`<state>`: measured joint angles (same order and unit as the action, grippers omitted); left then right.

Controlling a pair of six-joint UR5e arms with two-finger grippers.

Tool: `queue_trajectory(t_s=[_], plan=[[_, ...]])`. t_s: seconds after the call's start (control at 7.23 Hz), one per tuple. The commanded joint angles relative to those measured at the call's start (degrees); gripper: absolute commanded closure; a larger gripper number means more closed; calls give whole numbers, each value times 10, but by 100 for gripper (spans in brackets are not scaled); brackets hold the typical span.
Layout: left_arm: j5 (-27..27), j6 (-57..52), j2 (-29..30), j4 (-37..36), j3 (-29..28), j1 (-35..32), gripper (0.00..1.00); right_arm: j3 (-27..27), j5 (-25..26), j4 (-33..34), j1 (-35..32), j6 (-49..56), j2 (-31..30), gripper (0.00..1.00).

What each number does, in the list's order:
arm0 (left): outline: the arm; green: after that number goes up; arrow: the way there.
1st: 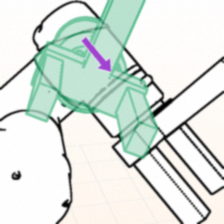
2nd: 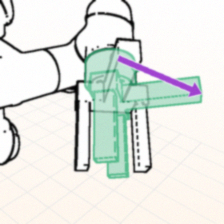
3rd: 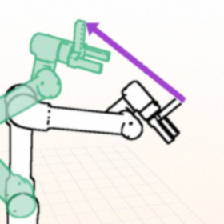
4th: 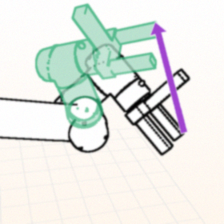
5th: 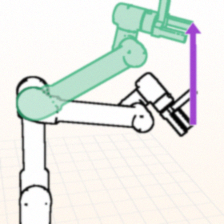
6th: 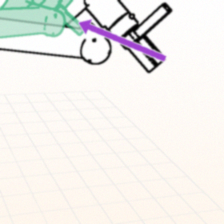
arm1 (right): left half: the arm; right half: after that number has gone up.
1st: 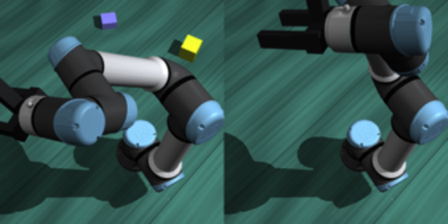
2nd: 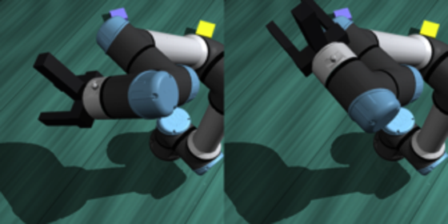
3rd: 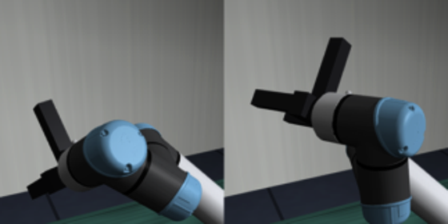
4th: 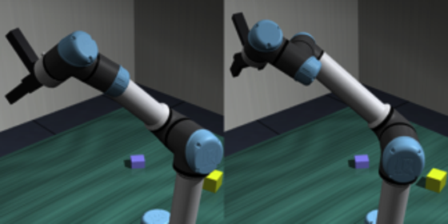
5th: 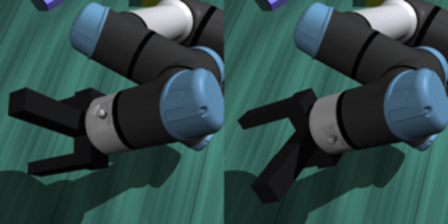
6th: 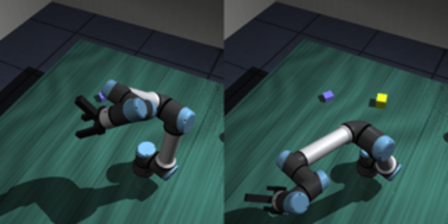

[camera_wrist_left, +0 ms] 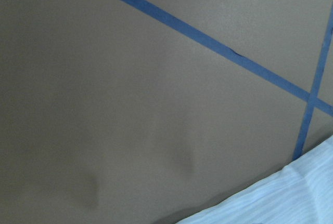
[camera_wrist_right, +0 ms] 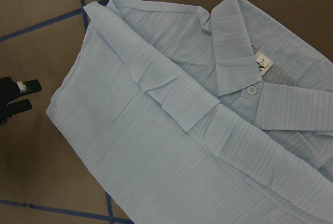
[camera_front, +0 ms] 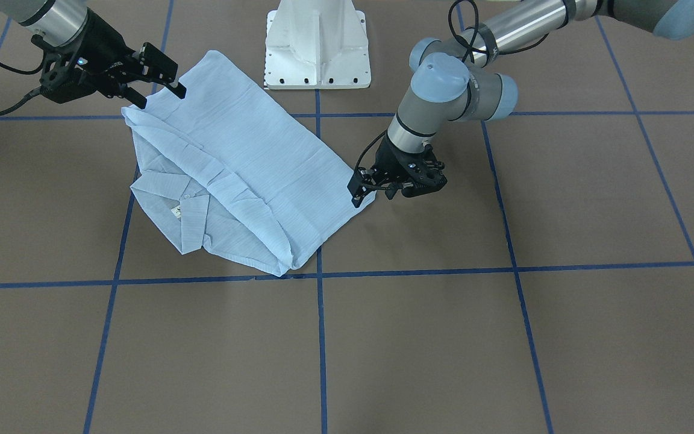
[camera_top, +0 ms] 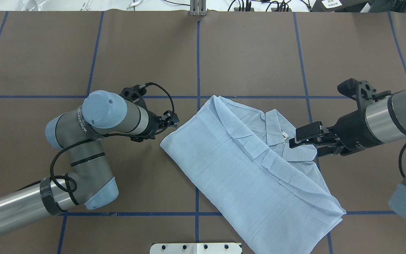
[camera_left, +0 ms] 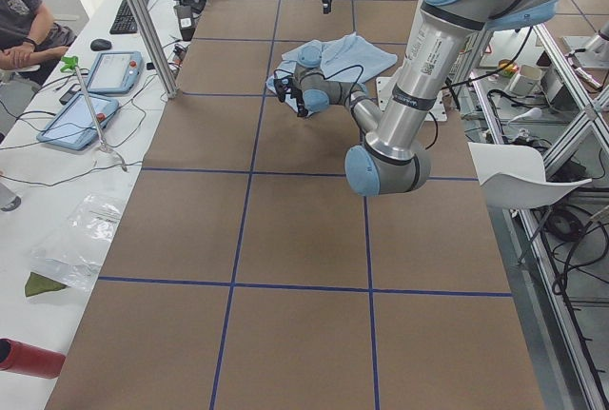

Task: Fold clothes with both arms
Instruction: 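Move the left gripper to the shirt's corner nearest it and grasp it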

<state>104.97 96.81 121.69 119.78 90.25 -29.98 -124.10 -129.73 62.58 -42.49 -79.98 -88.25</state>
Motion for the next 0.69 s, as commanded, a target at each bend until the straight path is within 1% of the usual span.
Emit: queue_trajectory(t_s=[0.0,0.55], plan=[[1,0,5,0,-6,5,11,4,0,0,0,0,0,0],[1,0,7,0,-10,8,13,7,-3,-1,-10,0,5,0]])
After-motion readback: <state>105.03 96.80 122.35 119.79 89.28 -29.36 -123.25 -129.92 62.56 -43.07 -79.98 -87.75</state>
